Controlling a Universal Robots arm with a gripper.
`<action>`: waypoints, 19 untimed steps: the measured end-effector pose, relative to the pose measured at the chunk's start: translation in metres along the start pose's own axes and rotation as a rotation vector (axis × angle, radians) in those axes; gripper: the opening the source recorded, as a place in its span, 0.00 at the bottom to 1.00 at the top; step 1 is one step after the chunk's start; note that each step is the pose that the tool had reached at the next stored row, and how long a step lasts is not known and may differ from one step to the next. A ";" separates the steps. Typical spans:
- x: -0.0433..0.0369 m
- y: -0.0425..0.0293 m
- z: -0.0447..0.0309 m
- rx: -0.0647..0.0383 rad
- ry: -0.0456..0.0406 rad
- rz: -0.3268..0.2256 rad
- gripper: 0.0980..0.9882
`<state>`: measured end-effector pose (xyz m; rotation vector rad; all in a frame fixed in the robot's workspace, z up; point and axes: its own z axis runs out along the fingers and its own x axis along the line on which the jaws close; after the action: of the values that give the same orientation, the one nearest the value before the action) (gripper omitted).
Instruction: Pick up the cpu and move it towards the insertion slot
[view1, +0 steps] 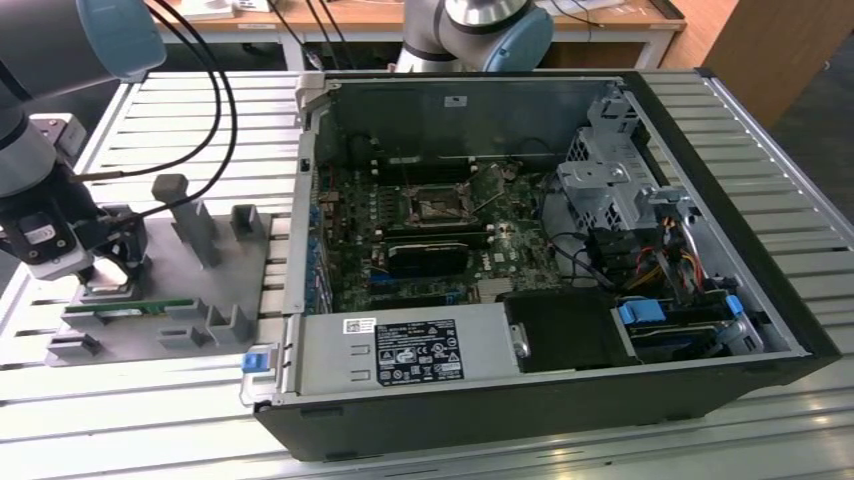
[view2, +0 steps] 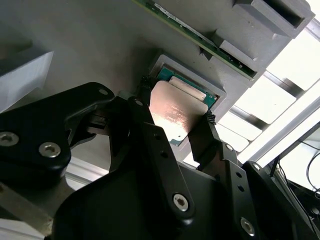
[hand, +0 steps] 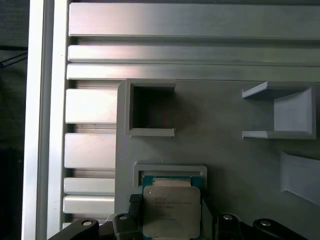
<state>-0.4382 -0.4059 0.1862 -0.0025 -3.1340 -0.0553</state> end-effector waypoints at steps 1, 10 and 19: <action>0.0000 0.0000 -0.0002 0.000 0.0000 0.000 0.51; 0.0000 0.0000 -0.0019 0.000 0.0000 0.004 0.51; 0.0001 0.0002 -0.0070 0.000 -0.0003 0.008 0.51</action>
<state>-0.4382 -0.4059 0.1933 -0.0153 -3.1342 -0.0554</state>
